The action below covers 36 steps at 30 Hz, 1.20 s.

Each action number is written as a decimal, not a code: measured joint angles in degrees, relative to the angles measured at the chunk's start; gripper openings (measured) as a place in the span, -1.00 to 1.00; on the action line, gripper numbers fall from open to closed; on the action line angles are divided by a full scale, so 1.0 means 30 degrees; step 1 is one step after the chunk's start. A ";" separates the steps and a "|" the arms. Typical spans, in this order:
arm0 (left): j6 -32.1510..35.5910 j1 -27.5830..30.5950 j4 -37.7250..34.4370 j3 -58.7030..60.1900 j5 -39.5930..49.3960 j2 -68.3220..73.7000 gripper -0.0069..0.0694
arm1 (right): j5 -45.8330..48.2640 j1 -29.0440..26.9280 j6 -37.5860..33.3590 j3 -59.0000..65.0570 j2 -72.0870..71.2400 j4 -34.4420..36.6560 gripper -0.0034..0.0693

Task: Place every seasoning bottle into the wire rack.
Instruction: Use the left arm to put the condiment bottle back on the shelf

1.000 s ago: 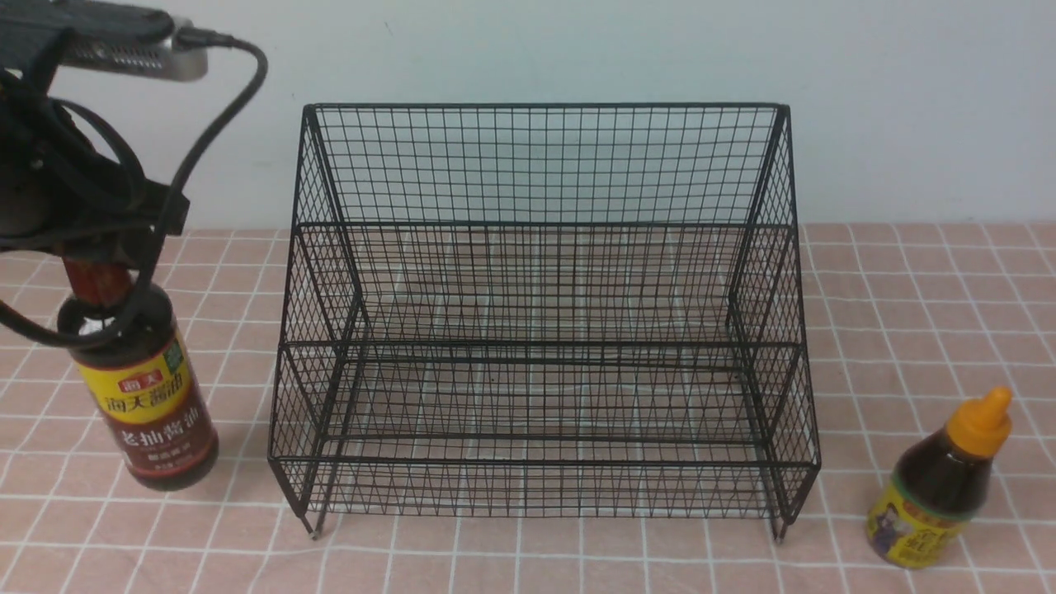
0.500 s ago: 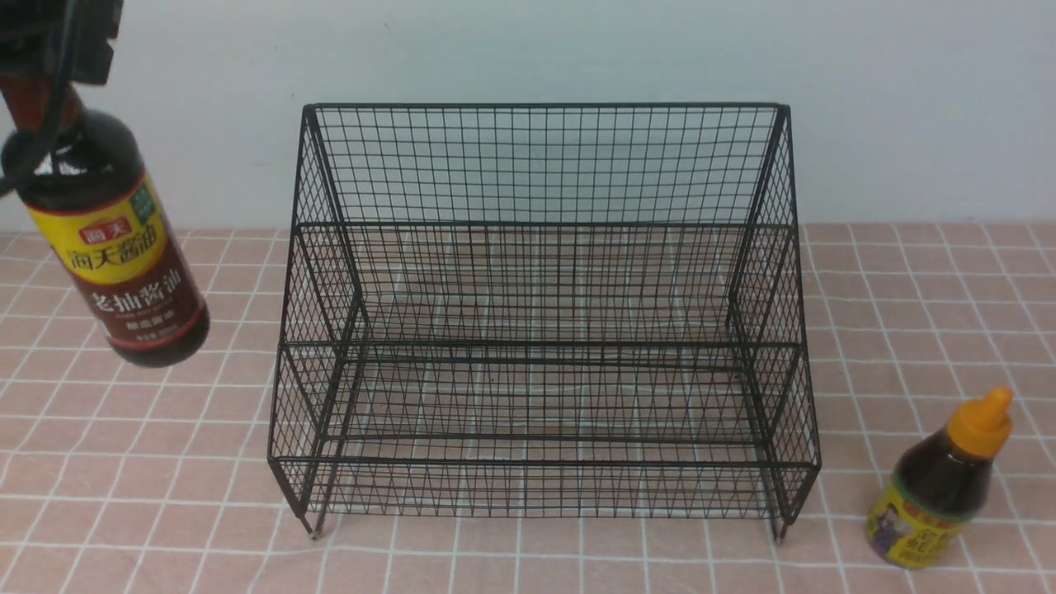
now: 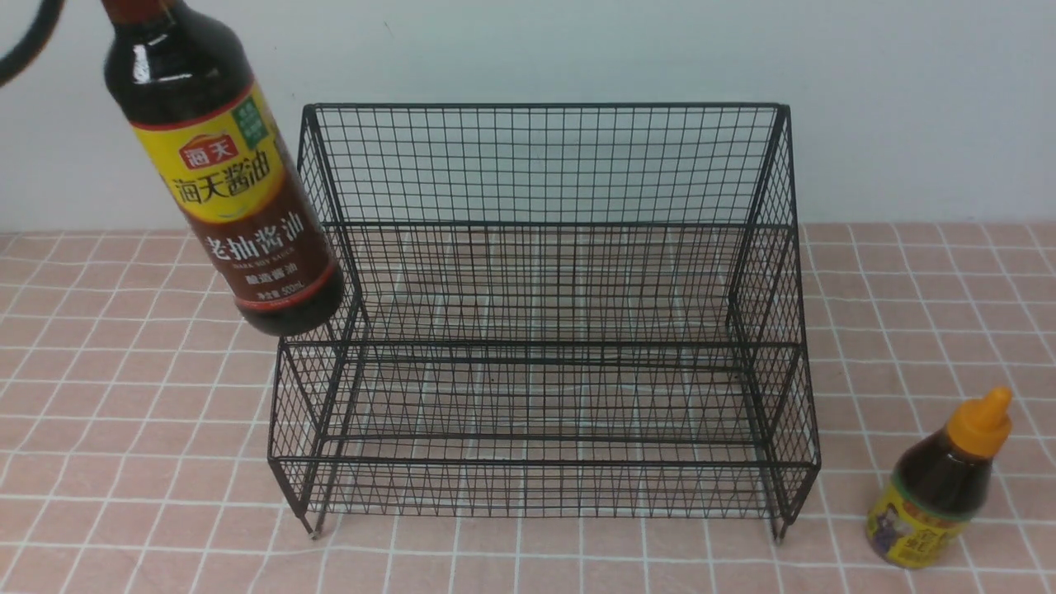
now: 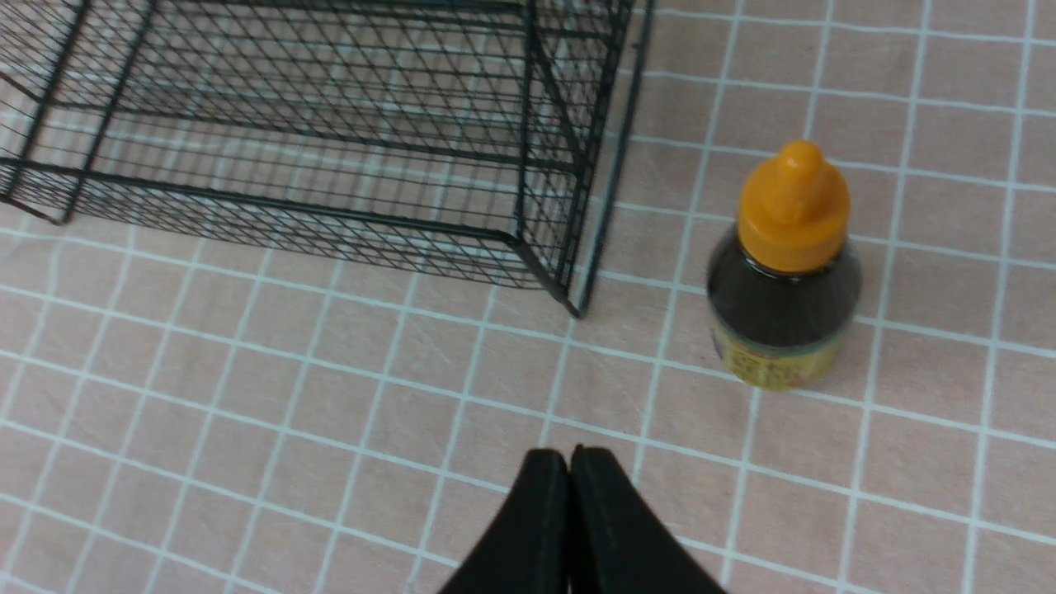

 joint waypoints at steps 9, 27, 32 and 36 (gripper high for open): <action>0.0563 0.0000 -0.0266 0.0000 -0.1106 0.2197 -0.13 | -0.0010 0.0000 -0.0224 0.0000 0.0000 0.0727 -0.95; 0.5090 -0.1309 -0.0957 0.0080 0.0623 0.5262 -0.13 | -0.0019 0.0000 -0.1700 0.0000 0.0000 0.0624 -0.95; 0.4843 -0.2592 0.0760 0.0080 0.1301 0.6458 -0.13 | -0.0019 0.0000 -0.1979 0.0000 0.0000 0.0624 -0.95; 0.4685 -0.3351 0.1299 -0.0084 0.1322 0.6739 -0.13 | 0.0001 0.0000 -0.2048 0.0000 0.0000 0.0624 -0.95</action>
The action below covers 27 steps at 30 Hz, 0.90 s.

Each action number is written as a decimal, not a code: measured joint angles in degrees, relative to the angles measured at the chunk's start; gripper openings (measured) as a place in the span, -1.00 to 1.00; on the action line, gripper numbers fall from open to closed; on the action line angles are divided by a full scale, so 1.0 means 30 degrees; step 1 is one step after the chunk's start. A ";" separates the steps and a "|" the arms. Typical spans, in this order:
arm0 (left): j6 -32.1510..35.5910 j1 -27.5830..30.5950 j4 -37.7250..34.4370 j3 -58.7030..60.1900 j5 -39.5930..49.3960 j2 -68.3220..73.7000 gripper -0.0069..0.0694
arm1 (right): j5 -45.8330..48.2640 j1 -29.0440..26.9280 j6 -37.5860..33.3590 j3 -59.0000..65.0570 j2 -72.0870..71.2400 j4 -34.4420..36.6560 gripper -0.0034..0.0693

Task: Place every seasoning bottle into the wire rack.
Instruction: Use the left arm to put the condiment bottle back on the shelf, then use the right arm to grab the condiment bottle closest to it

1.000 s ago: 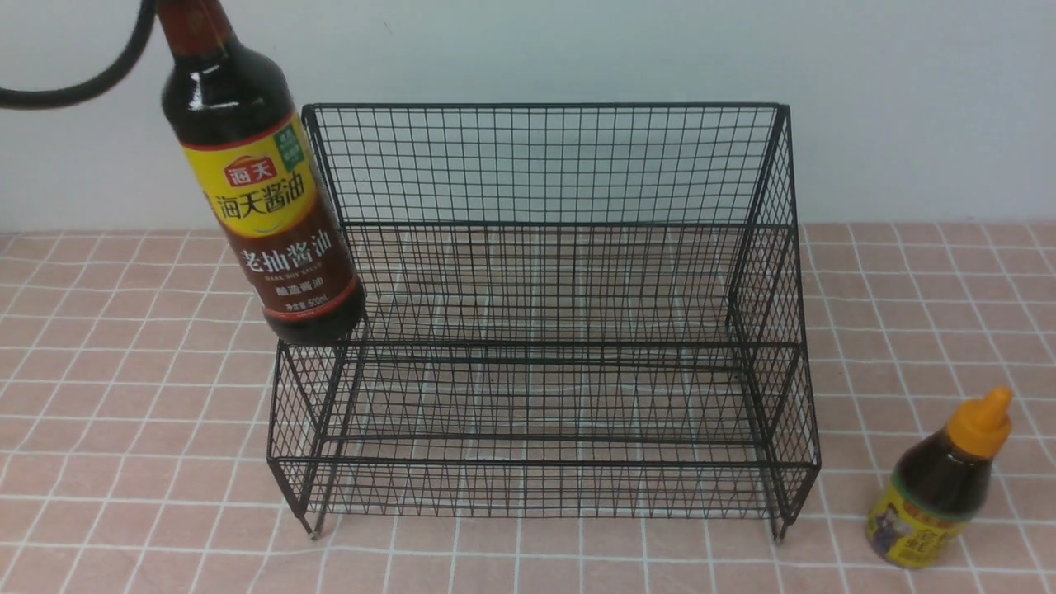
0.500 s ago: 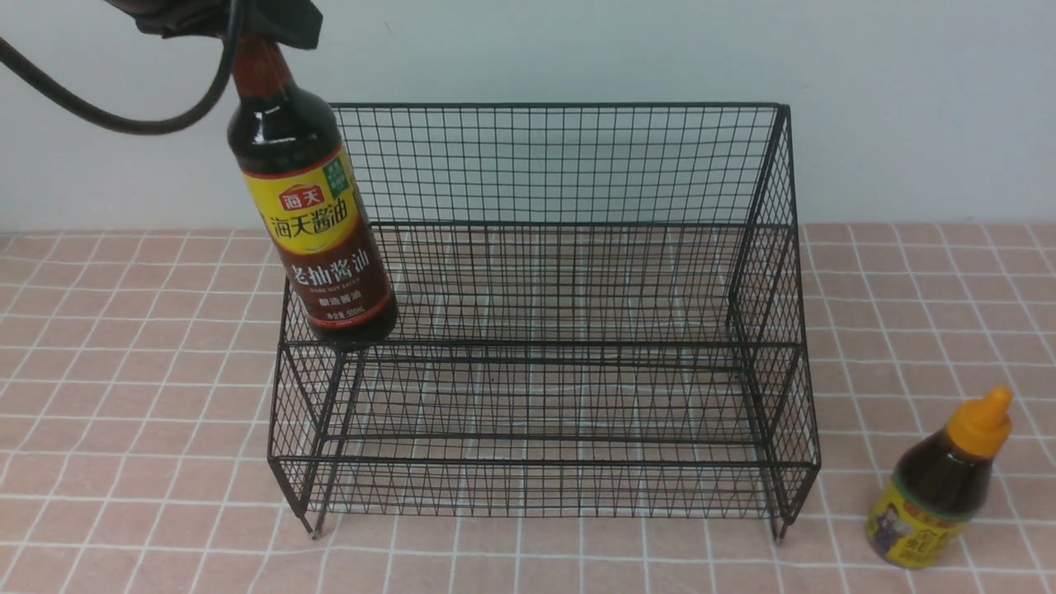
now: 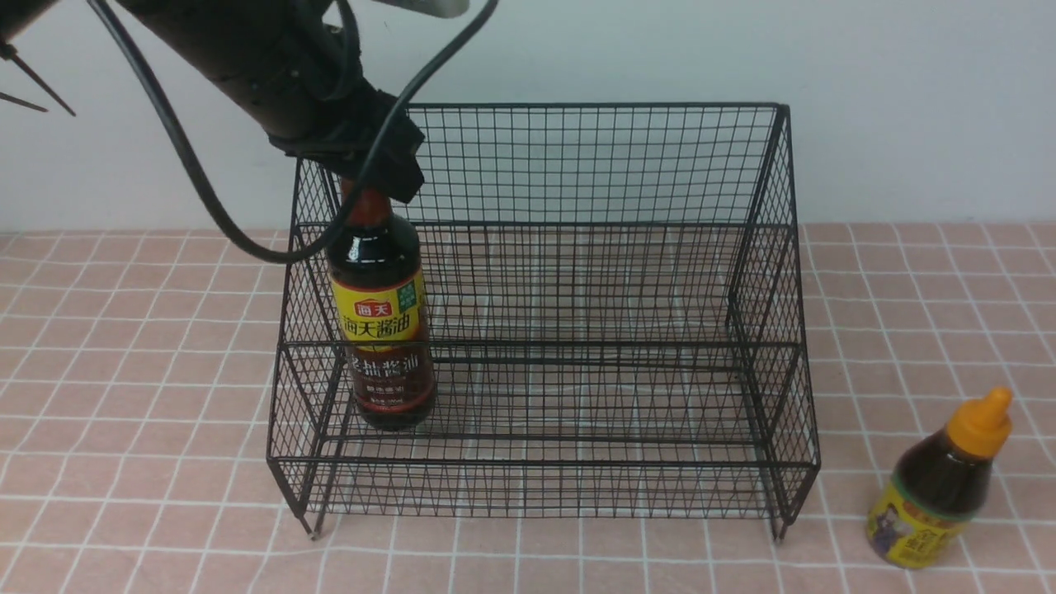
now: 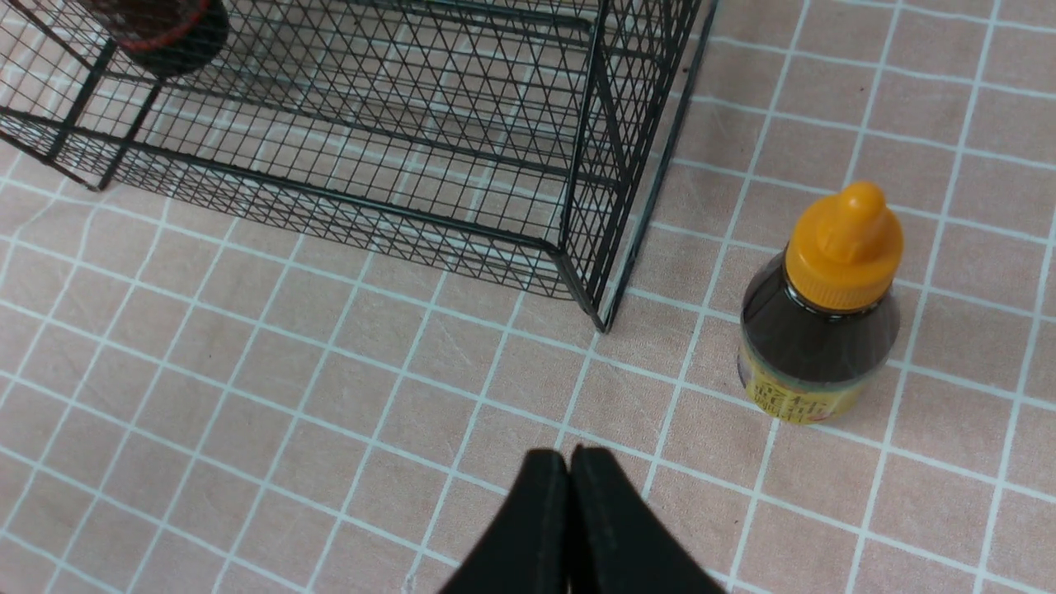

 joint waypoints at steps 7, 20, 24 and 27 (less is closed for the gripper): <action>-0.0140 -0.0591 0.0482 -0.0129 -0.0022 0.0103 -0.13 | 0.0361 0.0000 -0.0014 0.0000 0.0000 -0.0057 -0.95; -0.2895 -0.0529 0.1123 -0.1072 0.0912 -0.2058 0.12 | 0.0233 0.0000 0.0501 -0.1311 0.0915 -0.3174 -0.66; -0.3812 -0.0448 0.2156 -0.1213 0.1002 -0.4169 -0.24 | -0.0538 0.0000 0.0518 -0.1316 0.2791 -0.2916 -0.35; -0.4477 -0.0427 0.2791 -0.1213 0.1063 -0.6117 -0.67 | -0.1417 0.0000 0.0518 -0.1316 0.4748 -0.2876 0.03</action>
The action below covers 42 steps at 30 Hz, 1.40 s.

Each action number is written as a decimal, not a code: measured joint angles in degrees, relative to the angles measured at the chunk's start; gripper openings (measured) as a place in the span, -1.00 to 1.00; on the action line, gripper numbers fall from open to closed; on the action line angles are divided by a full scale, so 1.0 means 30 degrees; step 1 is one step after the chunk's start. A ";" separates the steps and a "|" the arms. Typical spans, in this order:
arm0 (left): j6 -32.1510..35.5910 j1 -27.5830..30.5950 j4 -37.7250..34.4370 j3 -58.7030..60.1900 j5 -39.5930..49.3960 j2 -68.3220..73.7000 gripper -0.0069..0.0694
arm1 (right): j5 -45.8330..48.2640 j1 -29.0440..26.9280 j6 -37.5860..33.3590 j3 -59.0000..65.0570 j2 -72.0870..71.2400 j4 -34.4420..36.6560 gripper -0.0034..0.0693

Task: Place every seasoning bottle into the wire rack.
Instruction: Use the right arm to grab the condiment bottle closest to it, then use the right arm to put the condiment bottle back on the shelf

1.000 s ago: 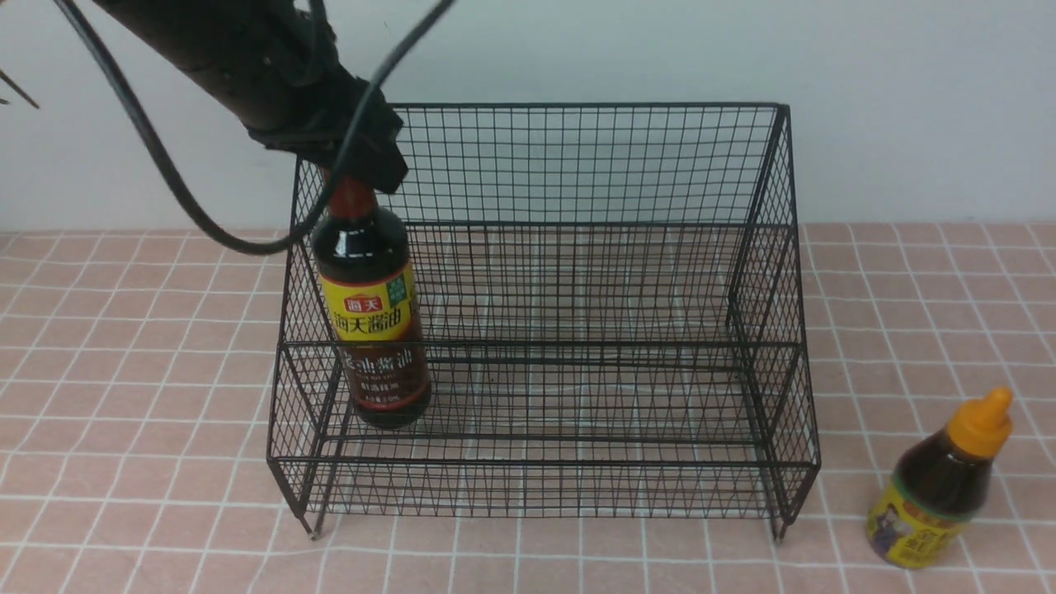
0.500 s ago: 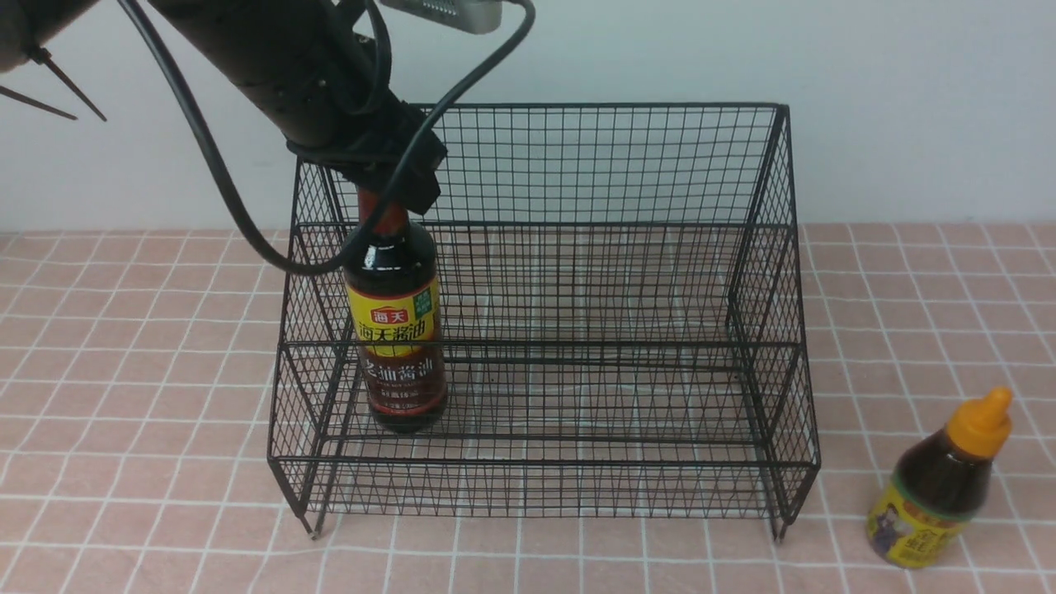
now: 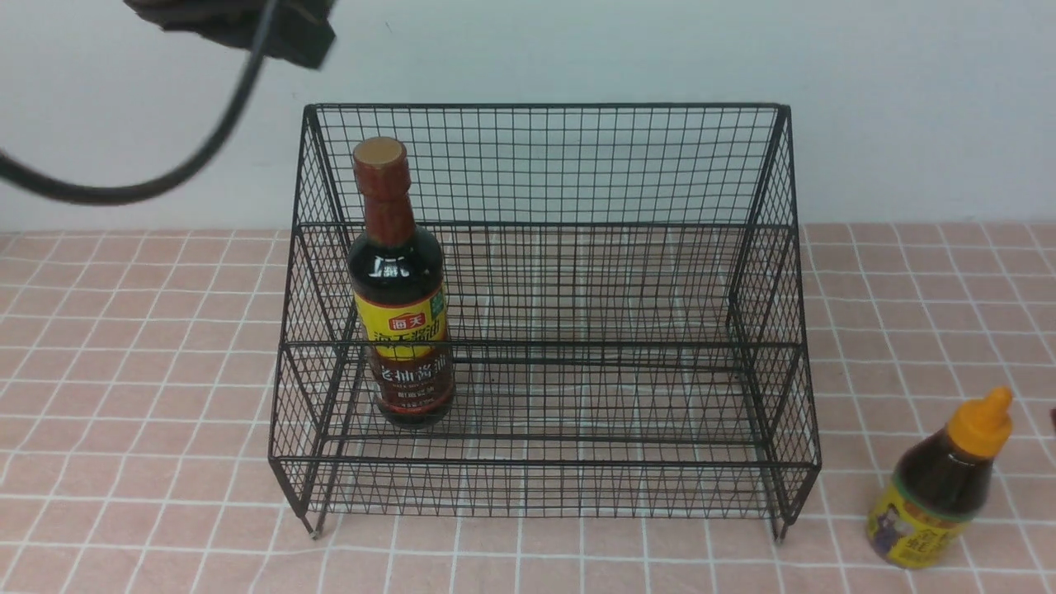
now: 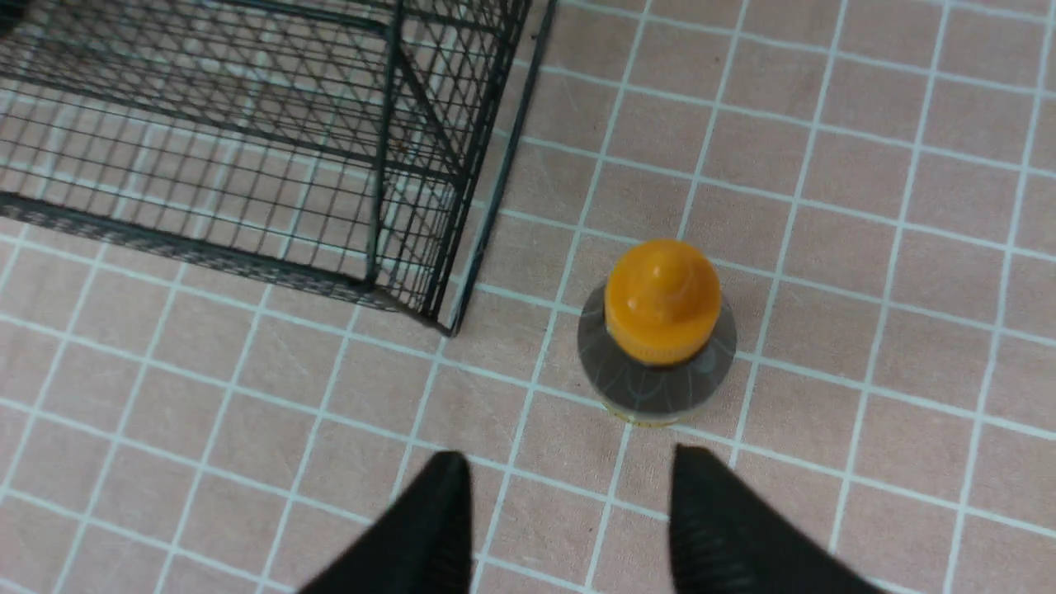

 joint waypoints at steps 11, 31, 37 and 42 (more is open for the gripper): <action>-0.0448 0.0000 -0.0097 0.4332 0.0145 -0.8279 -0.84 | -0.2810 0.0000 -0.0080 0.0000 0.4367 -0.0625 0.57; -0.1440 0.0000 -0.0080 1.7752 -0.1873 -1.8868 -0.84 | 0.0013 0.0000 -0.0072 -0.2821 0.7020 -0.1062 -0.09; -0.1440 0.0000 -0.0022 1.7892 -0.2389 -1.8903 -0.84 | 0.1844 0.0666 -0.0066 -0.6907 0.5478 -0.0593 -0.09; -0.1440 0.0000 -0.0022 1.7892 -0.3236 -1.8934 -0.84 | 0.1990 0.3262 0.0669 -0.9757 0.4749 0.0413 -0.09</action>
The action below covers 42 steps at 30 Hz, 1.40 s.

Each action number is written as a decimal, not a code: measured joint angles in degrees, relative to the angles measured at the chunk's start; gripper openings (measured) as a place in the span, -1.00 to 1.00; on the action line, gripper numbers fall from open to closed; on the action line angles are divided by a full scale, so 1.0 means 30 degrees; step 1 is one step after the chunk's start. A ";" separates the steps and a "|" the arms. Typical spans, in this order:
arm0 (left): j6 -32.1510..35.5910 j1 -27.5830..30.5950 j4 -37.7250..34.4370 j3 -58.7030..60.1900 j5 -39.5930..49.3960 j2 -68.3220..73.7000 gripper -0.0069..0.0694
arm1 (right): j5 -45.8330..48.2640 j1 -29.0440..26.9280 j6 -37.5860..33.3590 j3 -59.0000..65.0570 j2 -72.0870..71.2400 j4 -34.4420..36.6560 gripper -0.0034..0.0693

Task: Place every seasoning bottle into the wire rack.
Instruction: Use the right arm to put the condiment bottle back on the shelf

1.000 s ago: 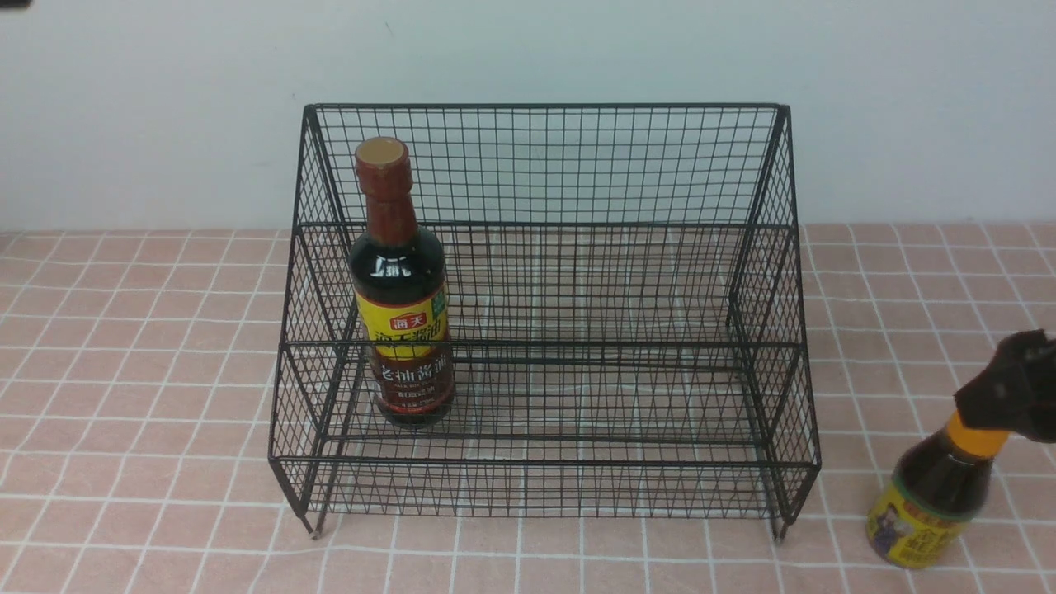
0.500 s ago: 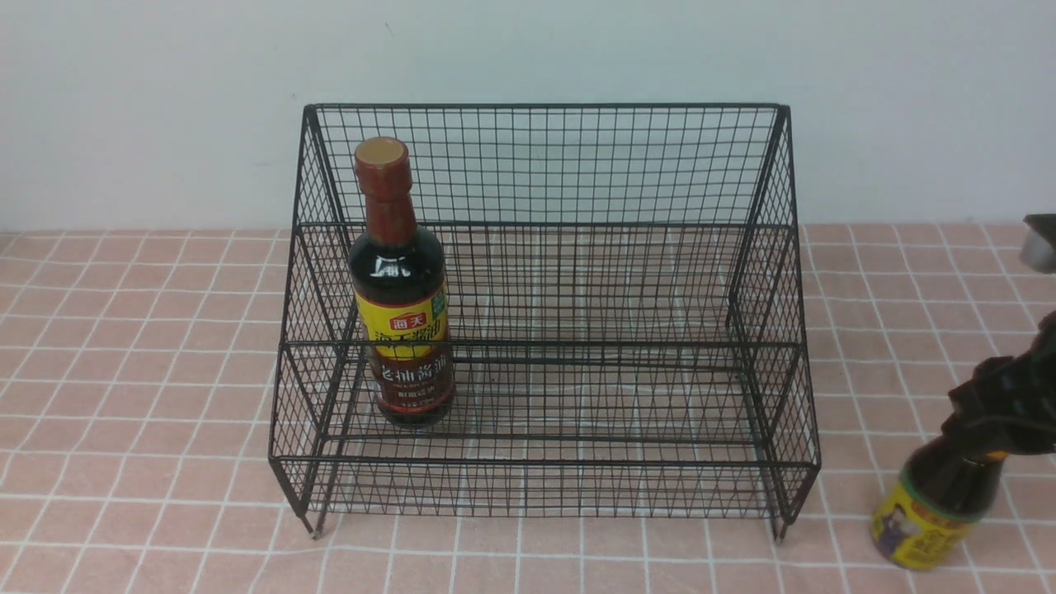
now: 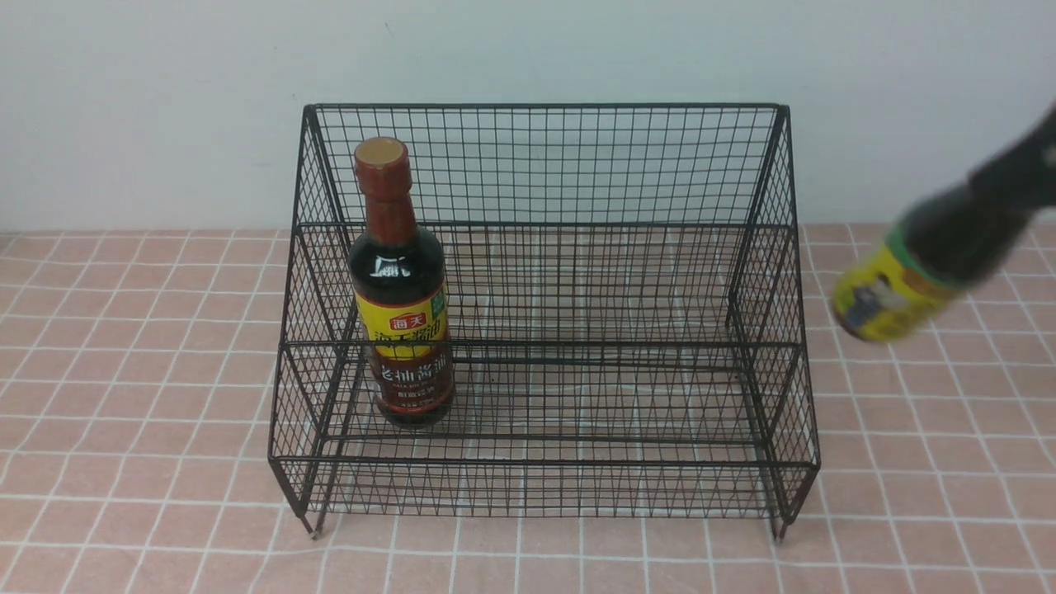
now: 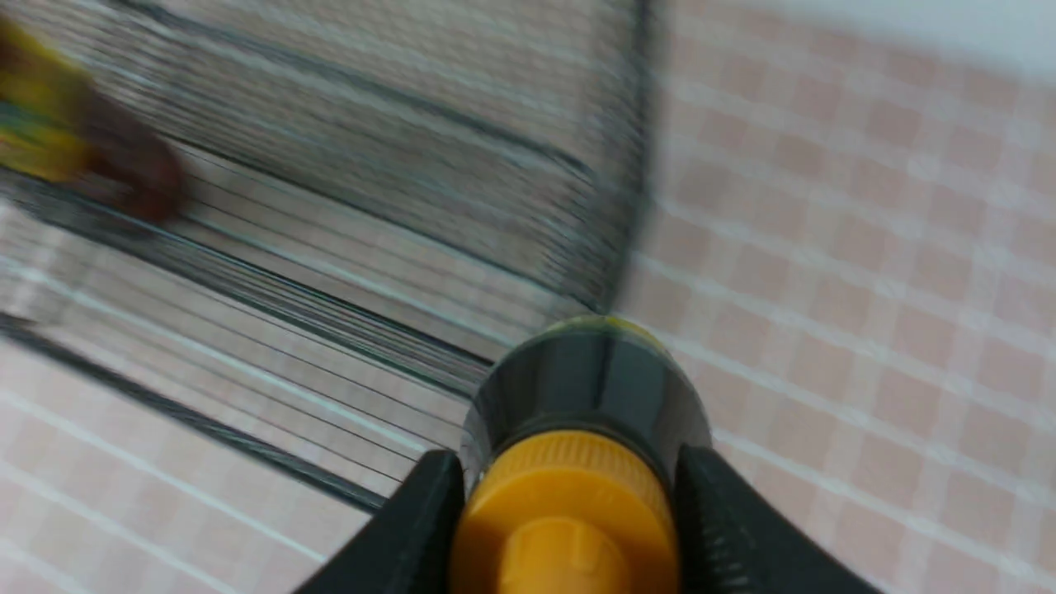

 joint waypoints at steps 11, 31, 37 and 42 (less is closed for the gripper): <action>0.0000 0.0000 -0.0017 0.0000 0.0000 0.0000 -0.84 | 0.0700 0.5695 0.1865 -0.0586 0.2045 -0.1750 -0.09; 0.0000 0.0000 -0.0017 0.0020 0.1236 0.0000 -0.84 | 0.0127 0.5843 0.2005 -0.0586 0.6832 -0.2691 -0.09; 0.0000 0.0000 -0.0017 0.0020 0.1368 0.0000 -0.84 | -0.0071 0.5848 0.2630 -0.0586 0.7898 -0.2691 -0.09; 0.0000 0.0000 -0.0017 0.0020 0.1522 0.0000 -0.84 | -0.0114 0.5848 0.2679 -0.0586 0.8071 -0.2772 -0.09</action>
